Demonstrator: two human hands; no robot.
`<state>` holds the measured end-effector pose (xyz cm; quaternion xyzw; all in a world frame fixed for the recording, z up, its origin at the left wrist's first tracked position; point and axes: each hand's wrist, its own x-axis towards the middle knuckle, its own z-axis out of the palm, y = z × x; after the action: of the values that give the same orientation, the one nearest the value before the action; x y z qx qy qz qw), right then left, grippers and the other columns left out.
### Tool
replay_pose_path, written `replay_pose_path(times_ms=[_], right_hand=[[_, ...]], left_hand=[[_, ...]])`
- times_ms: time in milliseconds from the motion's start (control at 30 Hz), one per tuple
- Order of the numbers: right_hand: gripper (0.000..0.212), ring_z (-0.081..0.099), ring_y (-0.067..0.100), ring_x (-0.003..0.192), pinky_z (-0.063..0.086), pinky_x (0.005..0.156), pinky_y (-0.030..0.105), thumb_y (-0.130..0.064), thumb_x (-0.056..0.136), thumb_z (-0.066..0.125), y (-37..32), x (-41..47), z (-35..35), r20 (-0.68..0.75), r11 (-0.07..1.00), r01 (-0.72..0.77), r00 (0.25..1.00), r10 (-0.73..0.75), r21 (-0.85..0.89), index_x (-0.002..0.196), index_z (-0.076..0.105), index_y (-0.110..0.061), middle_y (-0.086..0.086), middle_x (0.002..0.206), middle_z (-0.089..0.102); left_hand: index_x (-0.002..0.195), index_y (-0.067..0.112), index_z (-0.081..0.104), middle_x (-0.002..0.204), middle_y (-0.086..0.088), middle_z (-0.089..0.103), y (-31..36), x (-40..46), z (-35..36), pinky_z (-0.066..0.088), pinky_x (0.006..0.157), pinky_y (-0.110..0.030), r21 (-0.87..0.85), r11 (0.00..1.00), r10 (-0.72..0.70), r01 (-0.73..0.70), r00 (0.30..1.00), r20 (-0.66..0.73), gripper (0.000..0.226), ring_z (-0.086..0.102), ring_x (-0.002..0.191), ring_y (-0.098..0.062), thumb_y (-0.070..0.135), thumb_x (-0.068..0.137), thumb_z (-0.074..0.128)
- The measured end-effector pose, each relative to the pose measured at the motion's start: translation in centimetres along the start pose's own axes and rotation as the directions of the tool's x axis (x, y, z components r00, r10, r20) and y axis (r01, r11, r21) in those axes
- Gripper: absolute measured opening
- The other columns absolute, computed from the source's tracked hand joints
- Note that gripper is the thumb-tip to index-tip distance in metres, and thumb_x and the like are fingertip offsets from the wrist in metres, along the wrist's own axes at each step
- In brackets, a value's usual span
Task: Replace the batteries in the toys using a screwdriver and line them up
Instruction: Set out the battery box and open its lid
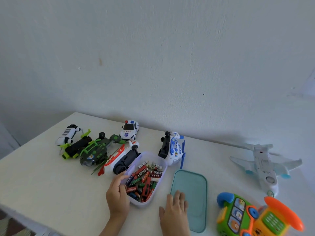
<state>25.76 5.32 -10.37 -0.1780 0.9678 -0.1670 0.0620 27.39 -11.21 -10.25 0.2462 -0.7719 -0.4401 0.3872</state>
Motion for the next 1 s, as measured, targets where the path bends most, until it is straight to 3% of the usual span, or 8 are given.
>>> replay_pose_path(times_ms=[67,133,267,467,600,733,833,1000], right_hand=[[0.05,0.07,0.042,0.081,0.056,0.067,0.046,-0.044,0.06,0.05,0.2,-0.3,-0.1,-0.026,1.0,0.005,1.0,-0.006,-0.023,0.095,0.044,-0.009,0.028,0.092,0.069],[0.04,0.07,0.039,0.082,0.055,0.067,0.042,-0.041,0.079,0.038,0.7,-0.3,0.3,-0.068,1.0,0.005,0.998,-0.007,-0.027,0.1,0.051,-0.009,0.027,0.097,0.069],[0.068,0.07,0.034,0.088,0.054,0.059,0.043,-0.059,0.09,0.007,1.8,0.1,-0.2,-0.102,0.999,-0.036,0.994,0.037,0.011,0.109,0.052,-0.012,0.023,0.107,0.068],[0.087,0.066,0.032,0.102,0.051,0.071,0.046,-0.079,0.078,0.008,3.0,0.8,-0.6,-0.151,0.993,-0.118,0.982,0.112,-0.029,0.122,0.046,-0.015,0.018,0.119,0.065],[0.088,0.064,0.031,0.103,0.035,0.078,0.043,-0.08,0.078,0.008,3.3,0.8,0.0,-0.145,0.99,-0.126,0.983,0.117,-0.06,0.125,0.045,-0.015,0.018,0.12,0.064],[0.086,0.053,0.029,0.109,0.05,0.074,0.047,-0.079,0.079,0.009,3.5,0.8,0.0,-0.197,0.988,-0.124,0.975,0.104,-0.094,0.123,0.046,-0.016,0.017,0.118,0.065],[0.083,0.045,0.027,0.111,0.043,0.078,0.046,-0.078,0.081,0.008,3.5,0.9,0.1,-0.206,0.988,-0.118,0.974,0.096,-0.099,0.122,0.046,-0.016,0.017,0.116,0.067],[0.081,0.067,0.031,0.099,0.039,0.078,0.044,-0.078,0.081,0.009,3.2,0.8,-0.2,-0.197,0.988,-0.134,0.973,0.116,-0.08,0.12,0.047,-0.017,0.016,0.112,0.069]], left_hand=[[0.1,0.006,0.068,0.107,0.0,0.065,-0.3,0.2,0.0,0.042,0.088,-0.003,0.002,1.0,-0.005,0.005,1.0,0.02,0.036,0.061,0.106,-0.023,-0.017,0.09,0.043],[0.11,0.003,0.067,0.112,0.0,0.063,-0.6,0.3,0.0,0.042,0.089,-0.004,0.012,1.0,0.0,-0.001,0.997,0.077,0.034,0.06,0.108,-0.022,-0.016,0.09,0.046],[0.12,0.0,0.062,0.124,-0.008,0.061,-0.9,0.1,0.3,0.043,0.095,-0.028,0.063,0.996,0.058,-0.07,0.983,0.175,0.032,0.056,0.115,-0.023,-0.004,0.093,0.045],[0.118,0.004,0.065,0.116,-0.005,0.066,0.0,0.8,0.6,0.04,0.074,-0.012,0.166,0.978,0.088,-0.127,0.97,0.225,0.049,0.059,0.099,-0.012,0.029,0.095,0.029],[0.119,0.007,0.065,0.114,-0.002,0.064,0.1,1.1,0.3,0.036,0.066,-0.008,0.157,0.977,0.095,-0.143,0.955,0.282,0.059,0.058,0.093,-0.013,0.043,0.091,0.026],[0.126,0.011,0.059,0.117,0.0,0.06,-0.5,0.9,0.0,0.038,0.062,-0.005,0.15,0.975,0.102,-0.167,0.926,0.364,0.062,0.058,0.091,-0.011,0.051,0.088,0.03],[0.125,0.011,0.06,0.113,0.004,0.058,-0.5,0.8,-0.2,0.038,0.057,-0.008,0.148,0.97,0.126,-0.195,0.916,0.381,0.059,0.06,0.08,-0.015,0.05,0.088,0.034],[0.128,0.015,0.056,0.121,0.011,0.051,-0.7,0.6,-0.7,0.039,0.068,-0.001,0.107,0.976,0.127,-0.188,0.897,0.423,0.063,0.056,0.102,-0.008,0.056,0.087,0.031]])
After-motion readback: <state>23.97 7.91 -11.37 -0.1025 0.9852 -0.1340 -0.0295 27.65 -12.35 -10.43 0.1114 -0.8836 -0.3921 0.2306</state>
